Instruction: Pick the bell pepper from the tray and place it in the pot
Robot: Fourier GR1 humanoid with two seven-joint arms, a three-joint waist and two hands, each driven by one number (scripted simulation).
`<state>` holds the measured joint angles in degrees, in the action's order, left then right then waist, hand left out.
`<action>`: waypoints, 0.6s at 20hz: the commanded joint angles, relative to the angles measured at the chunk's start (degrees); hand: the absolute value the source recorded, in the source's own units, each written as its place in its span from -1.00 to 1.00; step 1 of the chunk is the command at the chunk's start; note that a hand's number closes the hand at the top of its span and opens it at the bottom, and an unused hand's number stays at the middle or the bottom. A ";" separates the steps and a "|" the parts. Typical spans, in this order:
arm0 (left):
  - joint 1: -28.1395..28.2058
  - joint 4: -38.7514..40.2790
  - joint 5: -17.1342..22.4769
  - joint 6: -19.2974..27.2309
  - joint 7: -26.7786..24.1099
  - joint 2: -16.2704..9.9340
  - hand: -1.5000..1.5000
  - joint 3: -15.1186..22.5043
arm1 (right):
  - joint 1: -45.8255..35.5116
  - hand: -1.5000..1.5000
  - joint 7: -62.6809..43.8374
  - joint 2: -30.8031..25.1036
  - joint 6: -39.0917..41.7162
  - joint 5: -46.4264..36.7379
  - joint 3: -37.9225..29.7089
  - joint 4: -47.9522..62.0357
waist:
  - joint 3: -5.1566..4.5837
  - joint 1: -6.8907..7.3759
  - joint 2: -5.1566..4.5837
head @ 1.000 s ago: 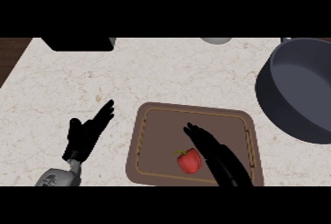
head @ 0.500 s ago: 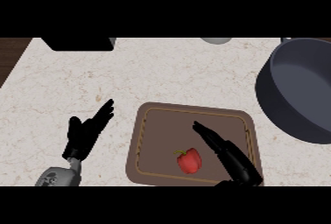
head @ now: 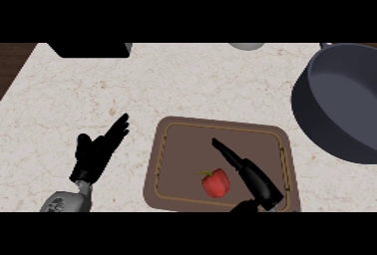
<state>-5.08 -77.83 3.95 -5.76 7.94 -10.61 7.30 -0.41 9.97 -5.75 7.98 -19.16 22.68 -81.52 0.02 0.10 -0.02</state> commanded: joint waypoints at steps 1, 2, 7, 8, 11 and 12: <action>0.36 -2.89 -0.21 -0.31 3.18 1.11 0.00 -0.54 | -3.85 -1.00 2.25 2.13 1.60 1.52 -3.58 7.87 | 0.00 0.06 0.02; 1.50 -3.08 -0.97 -0.83 0.95 0.66 0.00 -1.13 | -1.55 -1.00 1.47 2.80 1.87 1.78 -2.46 4.76 | -0.01 -0.02 0.04; -2.62 -0.92 -0.38 -2.73 2.73 0.77 0.00 -3.45 | -8.59 1.00 9.39 3.82 1.65 -0.09 -5.16 18.12 | -0.01 -0.01 0.01; 1.42 -4.02 -0.61 -1.52 2.42 1.17 0.00 -0.76 | -8.23 1.00 13.88 1.33 -3.70 -7.29 -0.37 19.87 | 0.05 0.73 0.01; 1.85 -2.69 -1.26 -2.92 0.55 -0.17 0.00 -3.09 | -7.14 1.00 17.51 3.87 -3.82 -6.07 -1.99 22.94 | 0.00 0.11 0.02; 1.07 -3.43 -0.60 -3.36 2.07 0.30 0.00 -2.69 | -8.32 1.00 16.87 5.59 -3.73 -4.62 -2.02 24.67 | 0.00 0.18 0.00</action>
<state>-4.66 -79.28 2.88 -7.90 8.65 -9.90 5.22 -7.99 24.69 -2.75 4.61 -23.10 19.90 -63.26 -0.43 -0.02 0.68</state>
